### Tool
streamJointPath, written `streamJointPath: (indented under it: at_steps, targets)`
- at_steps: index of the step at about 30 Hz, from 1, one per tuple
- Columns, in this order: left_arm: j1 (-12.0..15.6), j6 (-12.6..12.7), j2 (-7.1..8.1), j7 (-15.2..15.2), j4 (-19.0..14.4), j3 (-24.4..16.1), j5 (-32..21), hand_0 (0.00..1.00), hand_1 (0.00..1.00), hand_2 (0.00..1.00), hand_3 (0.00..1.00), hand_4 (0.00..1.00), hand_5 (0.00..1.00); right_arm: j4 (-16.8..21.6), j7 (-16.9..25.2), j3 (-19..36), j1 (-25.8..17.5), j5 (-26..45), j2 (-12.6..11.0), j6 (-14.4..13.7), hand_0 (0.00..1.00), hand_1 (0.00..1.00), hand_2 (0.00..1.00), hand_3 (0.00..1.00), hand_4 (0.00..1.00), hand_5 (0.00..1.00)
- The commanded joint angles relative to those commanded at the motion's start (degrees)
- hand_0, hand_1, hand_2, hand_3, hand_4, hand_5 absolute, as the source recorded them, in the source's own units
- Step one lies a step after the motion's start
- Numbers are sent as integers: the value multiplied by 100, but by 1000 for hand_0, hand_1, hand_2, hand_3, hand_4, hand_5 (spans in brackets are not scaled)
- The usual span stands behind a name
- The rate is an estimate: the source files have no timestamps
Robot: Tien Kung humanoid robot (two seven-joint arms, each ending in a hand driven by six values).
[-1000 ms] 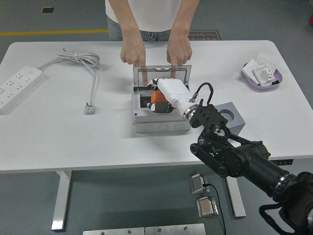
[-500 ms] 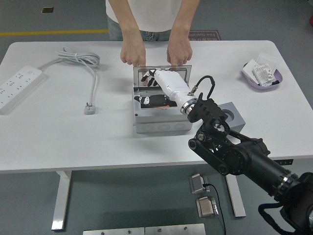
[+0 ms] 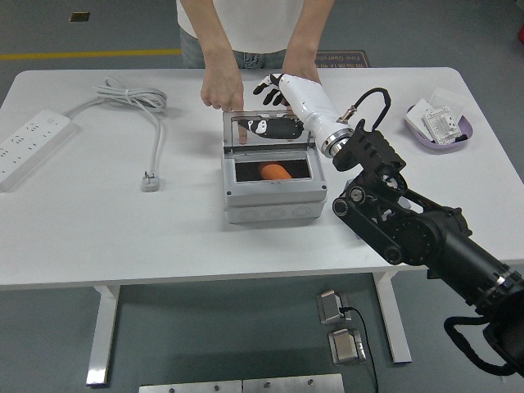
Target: Fetch the battery,place it into the box,close the lid of the box
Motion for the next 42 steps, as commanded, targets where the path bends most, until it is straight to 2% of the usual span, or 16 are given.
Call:
streamJointPath:
  at_steps: [10, 13, 17, 22, 42]
  targets:
    - [-39, -15, 38, 8, 0, 24, -12, 605, 638, 636, 638, 764, 89, -1133, 160, -307, 599, 437, 18, 58, 512, 518, 570, 651, 953, 561]
    - [-38, -23, 41, 14, 0, 27, -2, 605, 637, 635, 638, 761, 84, -1369, 193, -357, 702, 498, 45, 62, 513, 515, 572, 651, 954, 567]
    - [-49, -18, 47, 7, 0, 32, -6, 605, 637, 635, 638, 761, 84, -1479, 207, -436, 689, 554, 68, 67, 513, 515, 572, 651, 954, 567]
    - [-46, -16, 34, 5, 0, 46, -25, 605, 637, 635, 638, 760, 82, -1313, 149, -561, 533, 537, 32, 139, 506, 507, 566, 648, 956, 576]
    - [26, 5, -21, -8, 0, 89, -95, 604, 636, 633, 637, 760, 85, 58, -164, -928, -12, 393, -352, 406, 503, 499, 569, 666, 954, 596]
